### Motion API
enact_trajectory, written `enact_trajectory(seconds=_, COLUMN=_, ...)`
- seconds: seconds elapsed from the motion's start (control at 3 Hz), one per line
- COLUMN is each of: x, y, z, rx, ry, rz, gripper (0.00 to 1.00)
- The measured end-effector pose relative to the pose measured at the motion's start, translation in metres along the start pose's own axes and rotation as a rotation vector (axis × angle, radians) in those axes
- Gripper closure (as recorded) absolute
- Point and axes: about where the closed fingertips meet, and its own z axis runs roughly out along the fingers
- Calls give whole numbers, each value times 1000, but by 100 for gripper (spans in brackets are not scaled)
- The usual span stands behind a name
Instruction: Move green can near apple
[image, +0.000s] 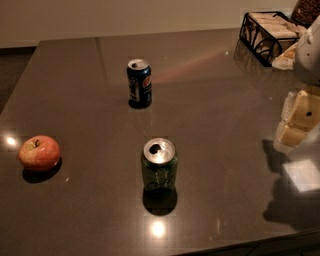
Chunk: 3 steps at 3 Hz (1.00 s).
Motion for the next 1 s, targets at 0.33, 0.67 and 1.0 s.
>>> enact_trajectory(seconds=0.33, x=0, y=0, z=0, rx=0, ry=0, rz=0, gripper=0)
enact_trajectory(seconds=0.67, x=-13, y=-18, z=7, rx=14, ry=-14, rz=5, gripper=0)
enact_trajectory(seconds=1.0, x=-36, y=-36, z=24, rx=-13, ry=-52, rz=-17, gripper=0)
